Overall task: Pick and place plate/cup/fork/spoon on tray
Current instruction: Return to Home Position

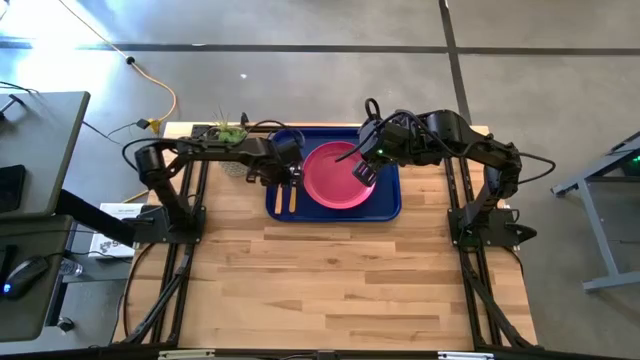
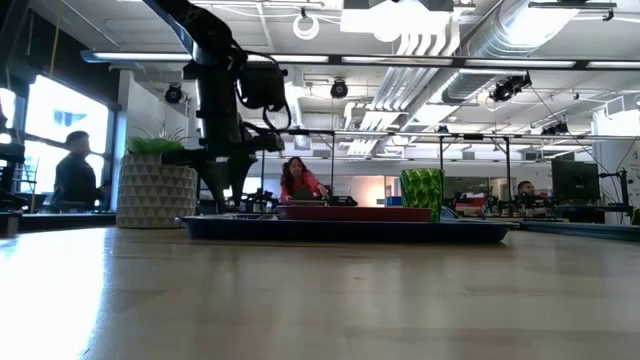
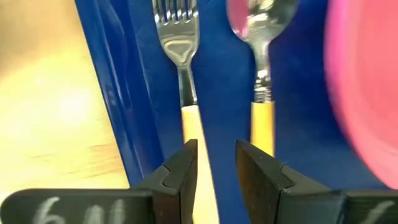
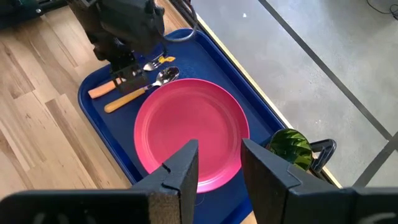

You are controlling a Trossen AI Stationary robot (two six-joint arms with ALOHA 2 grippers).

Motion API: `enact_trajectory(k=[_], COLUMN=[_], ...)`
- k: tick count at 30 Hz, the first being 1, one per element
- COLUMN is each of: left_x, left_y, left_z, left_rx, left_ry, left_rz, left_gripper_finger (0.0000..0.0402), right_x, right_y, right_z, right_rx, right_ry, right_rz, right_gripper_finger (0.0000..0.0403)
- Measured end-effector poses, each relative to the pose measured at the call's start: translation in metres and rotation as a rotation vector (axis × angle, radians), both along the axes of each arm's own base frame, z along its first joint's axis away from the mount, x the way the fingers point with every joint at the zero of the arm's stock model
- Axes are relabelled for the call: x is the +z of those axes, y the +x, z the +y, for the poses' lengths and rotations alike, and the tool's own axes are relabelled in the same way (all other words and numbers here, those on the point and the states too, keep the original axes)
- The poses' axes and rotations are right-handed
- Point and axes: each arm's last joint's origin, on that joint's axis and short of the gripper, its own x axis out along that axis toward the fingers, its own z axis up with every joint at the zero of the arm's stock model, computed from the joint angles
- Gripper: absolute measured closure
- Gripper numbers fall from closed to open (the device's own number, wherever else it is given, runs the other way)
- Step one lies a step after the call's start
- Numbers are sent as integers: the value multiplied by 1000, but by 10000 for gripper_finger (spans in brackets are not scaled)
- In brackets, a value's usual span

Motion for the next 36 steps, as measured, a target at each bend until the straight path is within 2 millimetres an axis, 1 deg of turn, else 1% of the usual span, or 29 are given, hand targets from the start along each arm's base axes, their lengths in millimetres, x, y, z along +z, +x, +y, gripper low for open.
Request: enact_trajectory(k=[9,14,18,23,27,30,33,36], left_x=[28,47,69,100,124,139,147,145], left_y=[-3,-5,-8,-14,-22,-32,-44,-59], left_z=[-7,-19,-35,-61,-83,-97,-108,-114], left_rx=[-66,-144,-256,-433,-568,-663,-750,-807], left_ry=[56,97,145,215,287,330,377,401], left_rz=[-101,-168,-255,-397,-507,-566,-611,-625], left_gripper_finger=[303,303,303,303,303,303,303,303], right_x=[0,0,0,-1,0,0,1,2], right_y=[0,0,0,1,1,1,3,4], right_z=[0,0,1,8,15,20,24,27], right_rx=[-7,-22,-9,19,13,16,10,3], right_ry=[7,20,42,64,66,75,88,101], right_rz=[-6,-16,-16,-18,-33,-49,-78,-102], right_gripper_finger=[291,291,291,291,291,291,291,291])
